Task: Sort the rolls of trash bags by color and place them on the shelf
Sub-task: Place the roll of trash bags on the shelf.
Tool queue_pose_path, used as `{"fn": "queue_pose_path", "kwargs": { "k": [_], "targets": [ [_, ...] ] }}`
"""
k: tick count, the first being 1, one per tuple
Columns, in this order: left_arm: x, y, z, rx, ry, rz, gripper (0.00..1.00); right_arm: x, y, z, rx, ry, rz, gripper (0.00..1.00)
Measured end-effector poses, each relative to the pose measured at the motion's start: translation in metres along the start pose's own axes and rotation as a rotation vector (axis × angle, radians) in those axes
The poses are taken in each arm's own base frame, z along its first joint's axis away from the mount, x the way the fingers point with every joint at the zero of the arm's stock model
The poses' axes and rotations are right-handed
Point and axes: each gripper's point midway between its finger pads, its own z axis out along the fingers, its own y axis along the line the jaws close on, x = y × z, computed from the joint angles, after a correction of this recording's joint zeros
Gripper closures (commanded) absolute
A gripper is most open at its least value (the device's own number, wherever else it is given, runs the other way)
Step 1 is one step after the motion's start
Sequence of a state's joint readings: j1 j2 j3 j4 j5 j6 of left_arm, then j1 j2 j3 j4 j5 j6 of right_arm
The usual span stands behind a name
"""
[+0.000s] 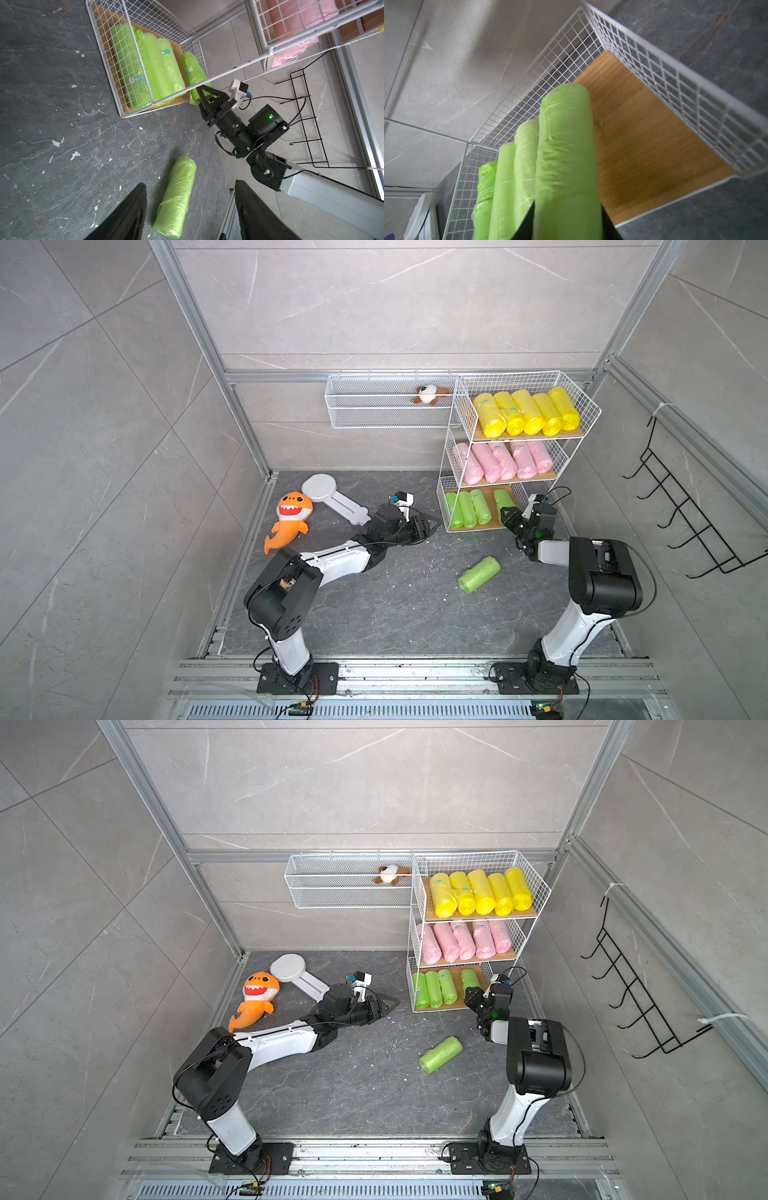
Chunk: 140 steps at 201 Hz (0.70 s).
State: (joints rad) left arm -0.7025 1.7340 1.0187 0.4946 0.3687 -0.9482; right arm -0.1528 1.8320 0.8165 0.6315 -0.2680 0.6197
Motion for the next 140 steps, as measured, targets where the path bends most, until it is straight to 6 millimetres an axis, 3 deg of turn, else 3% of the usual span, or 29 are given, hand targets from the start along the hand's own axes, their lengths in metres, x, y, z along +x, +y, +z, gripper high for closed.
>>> {"fn": "queue_pose_path", "kwargs": {
  "k": [95,140],
  "targets": [
    [0.006,0.006,-0.003,-0.013,0.009,-0.007,0.3,0.015,0.011,0.031,-0.031,0.055,0.003,0.63],
    [0.006,0.006,-0.004,-0.012,0.008,-0.007,0.3,0.019,0.015,0.036,-0.037,0.077,0.002,0.58]
  ]
}}
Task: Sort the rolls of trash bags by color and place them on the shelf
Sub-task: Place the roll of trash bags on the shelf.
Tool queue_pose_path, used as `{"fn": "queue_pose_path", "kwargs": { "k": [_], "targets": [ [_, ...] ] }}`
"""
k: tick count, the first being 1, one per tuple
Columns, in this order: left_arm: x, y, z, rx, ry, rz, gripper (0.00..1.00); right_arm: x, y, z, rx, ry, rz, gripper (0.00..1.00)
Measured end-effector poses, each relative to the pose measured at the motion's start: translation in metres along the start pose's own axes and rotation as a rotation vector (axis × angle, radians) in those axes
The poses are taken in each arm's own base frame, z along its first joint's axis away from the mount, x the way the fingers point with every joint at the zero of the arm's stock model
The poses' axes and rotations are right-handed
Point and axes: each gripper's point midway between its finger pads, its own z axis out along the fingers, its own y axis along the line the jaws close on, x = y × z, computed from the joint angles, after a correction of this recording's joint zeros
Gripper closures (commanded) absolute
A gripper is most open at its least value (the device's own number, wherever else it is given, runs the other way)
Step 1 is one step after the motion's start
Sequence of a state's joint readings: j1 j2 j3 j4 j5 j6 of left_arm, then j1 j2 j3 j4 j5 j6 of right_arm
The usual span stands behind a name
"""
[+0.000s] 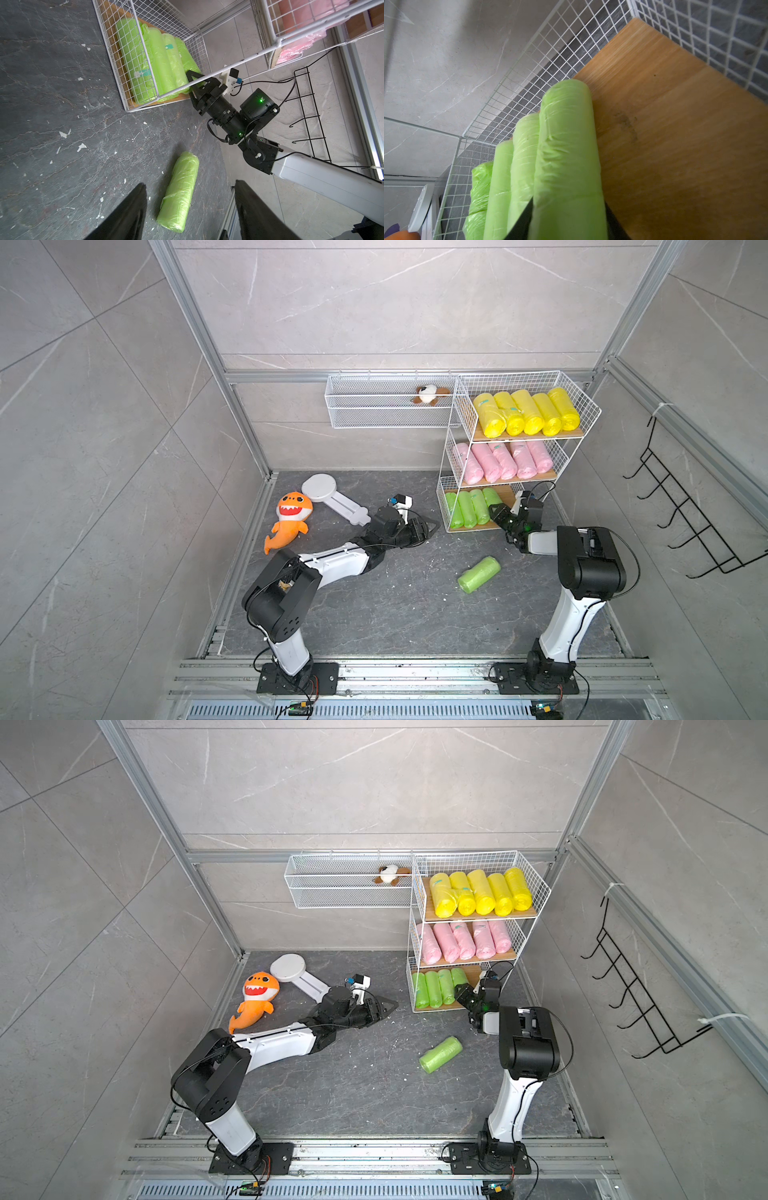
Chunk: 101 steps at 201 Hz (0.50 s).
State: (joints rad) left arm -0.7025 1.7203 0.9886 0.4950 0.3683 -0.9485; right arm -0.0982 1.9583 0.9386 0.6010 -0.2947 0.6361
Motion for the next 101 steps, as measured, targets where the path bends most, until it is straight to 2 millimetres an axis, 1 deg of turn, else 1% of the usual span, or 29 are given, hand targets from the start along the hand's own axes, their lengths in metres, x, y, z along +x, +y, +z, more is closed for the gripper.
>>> {"fn": "queue_pose_path", "kwargs": {
  "k": [38,101],
  "targets": [
    [-0.0002,-0.0005,-0.0003,0.001,-0.001,0.0,0.3,0.0012,-0.0009,0.0005,0.007,0.012,-0.003,0.51],
    [0.0027,0.003,-0.0011,-0.006,0.004,-0.003,0.3,0.0069,-0.0074,-0.0006,0.04,0.035,-0.02,0.45]
  ]
}}
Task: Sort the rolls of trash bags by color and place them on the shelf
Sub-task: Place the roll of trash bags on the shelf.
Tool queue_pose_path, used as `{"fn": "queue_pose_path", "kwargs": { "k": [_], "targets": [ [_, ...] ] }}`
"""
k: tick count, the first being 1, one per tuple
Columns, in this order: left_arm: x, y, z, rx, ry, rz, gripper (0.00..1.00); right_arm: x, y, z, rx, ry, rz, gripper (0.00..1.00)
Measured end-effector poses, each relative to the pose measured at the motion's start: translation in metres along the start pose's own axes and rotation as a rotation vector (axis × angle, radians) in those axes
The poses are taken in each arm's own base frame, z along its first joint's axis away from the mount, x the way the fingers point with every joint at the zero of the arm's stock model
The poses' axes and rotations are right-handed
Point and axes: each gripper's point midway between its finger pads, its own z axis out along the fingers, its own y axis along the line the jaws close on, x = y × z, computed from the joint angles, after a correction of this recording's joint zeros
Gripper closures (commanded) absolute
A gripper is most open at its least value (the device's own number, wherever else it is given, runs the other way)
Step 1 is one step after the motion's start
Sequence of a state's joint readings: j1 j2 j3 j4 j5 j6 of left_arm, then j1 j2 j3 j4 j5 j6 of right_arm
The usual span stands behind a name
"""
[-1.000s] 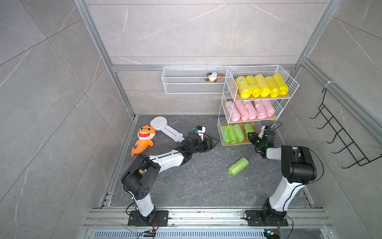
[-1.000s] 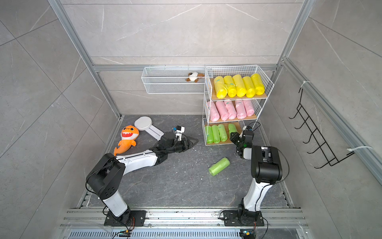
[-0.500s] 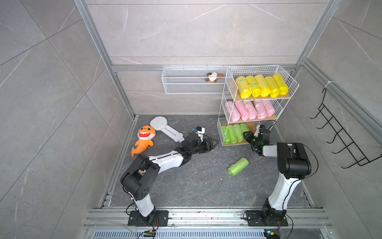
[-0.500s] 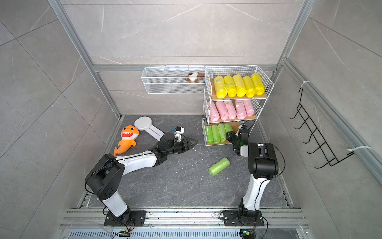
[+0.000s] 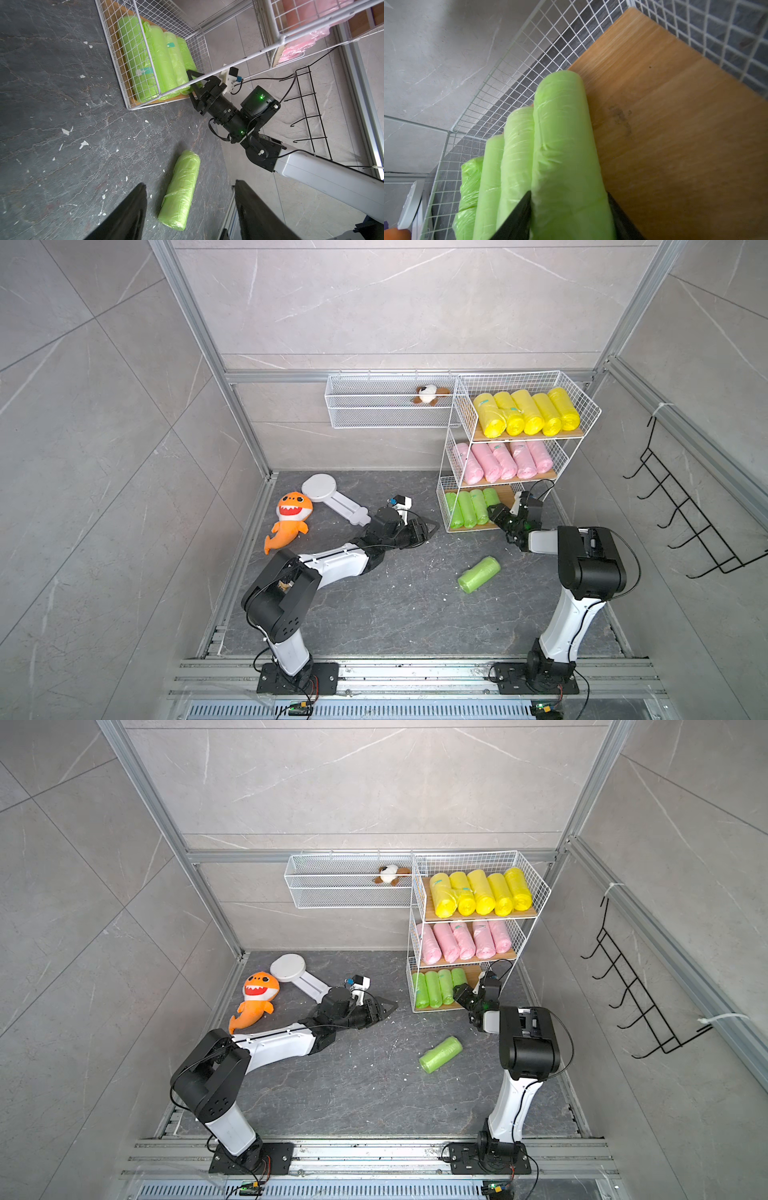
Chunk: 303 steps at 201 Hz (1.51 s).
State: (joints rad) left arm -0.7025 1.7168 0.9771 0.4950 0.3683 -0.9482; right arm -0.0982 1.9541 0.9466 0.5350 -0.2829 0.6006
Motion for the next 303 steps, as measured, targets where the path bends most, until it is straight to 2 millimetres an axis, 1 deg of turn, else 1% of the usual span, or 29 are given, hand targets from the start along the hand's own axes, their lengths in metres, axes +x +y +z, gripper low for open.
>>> {"fn": "queue_pose_path", "kwargs": {
  "k": [33,67,107,139,159,179,203,225,246,257,269,303],
  "targets": [
    [0.0,0.0,-0.002,0.001,-0.001,0.0,0.3,-0.006,0.003,-0.005,0.004,-0.012,-0.009,0.43],
    [0.0,-0.002,-0.003,0.003,-0.002,0.002,0.3,-0.024,0.016,-0.017,-0.013,-0.06,-0.027,0.42],
    [-0.001,-0.004,-0.003,0.007,-0.005,0.004,0.3,-0.046,0.036,-0.045,-0.042,-0.128,-0.055,0.41],
    [-0.001,-0.004,-0.003,0.007,-0.005,0.004,0.3,-0.045,0.044,-0.071,-0.048,-0.145,-0.065,0.41],
    [-0.001,-0.004,-0.003,0.008,-0.005,0.004,0.3,-0.04,0.047,-0.089,-0.051,-0.149,-0.066,0.41],
    [-0.001,-0.004,-0.003,0.009,-0.006,0.005,0.3,-0.028,0.047,-0.108,-0.045,-0.138,-0.064,0.41],
    [-0.001,-0.005,-0.003,0.011,-0.007,0.006,0.3,-0.004,0.047,-0.132,-0.028,-0.087,-0.068,0.39],
    [-0.002,-0.005,-0.003,0.012,-0.008,0.006,0.3,0.015,0.054,-0.157,-0.02,-0.038,-0.097,0.37],
    [-0.002,-0.005,-0.003,0.013,-0.009,0.006,0.3,0.034,0.059,-0.178,-0.018,0.01,-0.128,0.34],
    [-0.003,-0.006,-0.003,0.018,-0.012,0.008,0.3,0.047,0.06,-0.184,-0.013,0.046,-0.139,0.33],
    [-0.004,-0.008,-0.003,0.027,-0.017,0.013,0.3,0.065,0.058,-0.187,-0.004,0.098,-0.144,0.32],
    [0.001,-0.006,0.003,0.034,-0.01,0.015,0.3,0.125,0.046,-0.19,0.049,0.268,-0.171,0.28]
  ]
}}
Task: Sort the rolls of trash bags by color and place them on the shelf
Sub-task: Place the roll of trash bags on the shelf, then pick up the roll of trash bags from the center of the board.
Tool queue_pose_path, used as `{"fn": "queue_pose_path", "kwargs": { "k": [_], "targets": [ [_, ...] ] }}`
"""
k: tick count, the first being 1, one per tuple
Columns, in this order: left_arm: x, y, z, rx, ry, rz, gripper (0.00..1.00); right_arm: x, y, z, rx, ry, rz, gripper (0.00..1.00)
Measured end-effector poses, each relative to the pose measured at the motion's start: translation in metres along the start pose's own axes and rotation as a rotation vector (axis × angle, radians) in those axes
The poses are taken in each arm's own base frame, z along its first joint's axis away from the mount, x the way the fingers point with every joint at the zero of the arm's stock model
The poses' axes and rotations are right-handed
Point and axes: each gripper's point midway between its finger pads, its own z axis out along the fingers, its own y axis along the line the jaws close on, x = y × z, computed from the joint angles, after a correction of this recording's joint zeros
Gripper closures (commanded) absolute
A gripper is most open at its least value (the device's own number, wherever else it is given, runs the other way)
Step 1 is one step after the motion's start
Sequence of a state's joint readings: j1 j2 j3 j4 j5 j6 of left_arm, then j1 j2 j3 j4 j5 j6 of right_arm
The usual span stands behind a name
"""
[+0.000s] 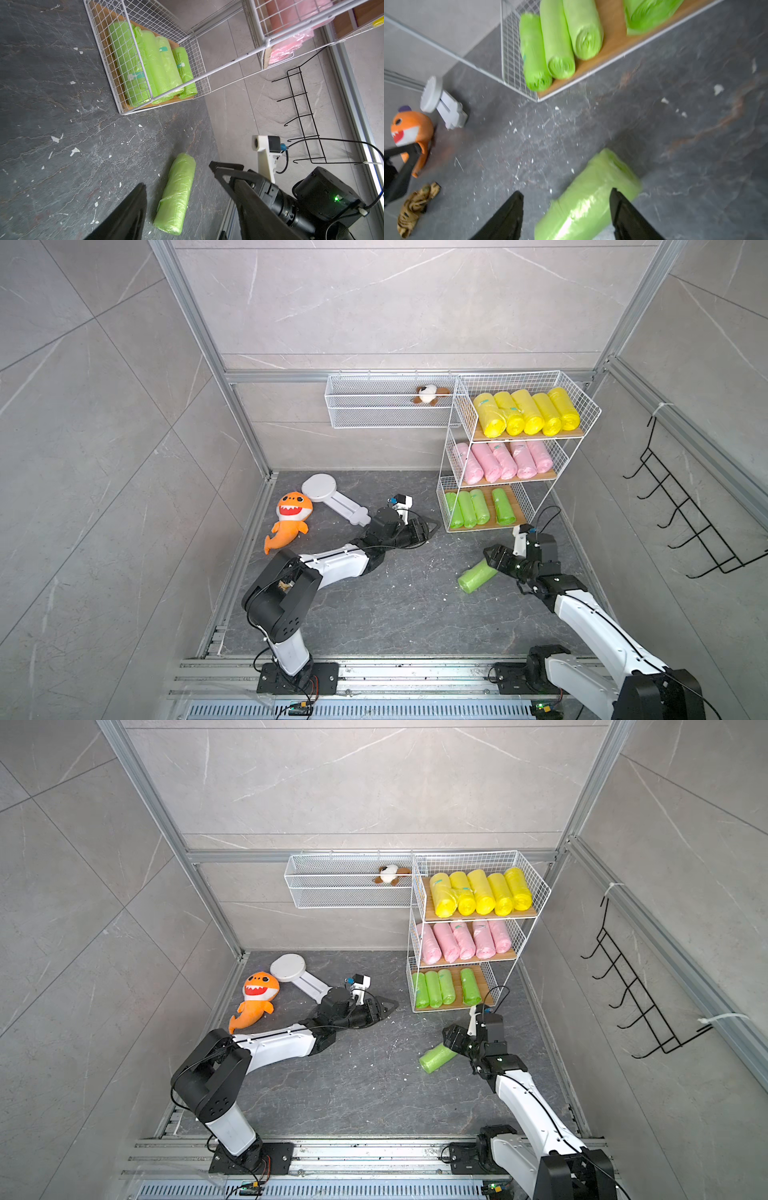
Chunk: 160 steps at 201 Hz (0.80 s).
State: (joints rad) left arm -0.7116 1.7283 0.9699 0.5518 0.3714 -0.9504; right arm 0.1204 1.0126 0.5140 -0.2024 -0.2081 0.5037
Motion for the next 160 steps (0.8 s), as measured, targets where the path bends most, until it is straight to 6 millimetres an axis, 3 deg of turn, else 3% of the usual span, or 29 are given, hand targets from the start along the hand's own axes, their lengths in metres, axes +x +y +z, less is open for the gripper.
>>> {"fn": "queue_pose_path", "kwargs": {
  "k": [29,91,160],
  "targets": [
    [0.004,0.004,0.003,-0.008,0.01,-0.004,0.3,0.026,-0.003,0.002,0.046,0.076,-0.023,0.25],
    [0.004,0.005,0.005,-0.001,0.01,-0.005,0.3,0.04,-0.009,0.003,0.109,0.112,-0.027,0.22],
    [0.009,0.01,0.008,-0.01,0.021,-0.02,0.3,0.055,0.009,0.039,0.057,0.174,-0.03,0.22]
  ]
}}
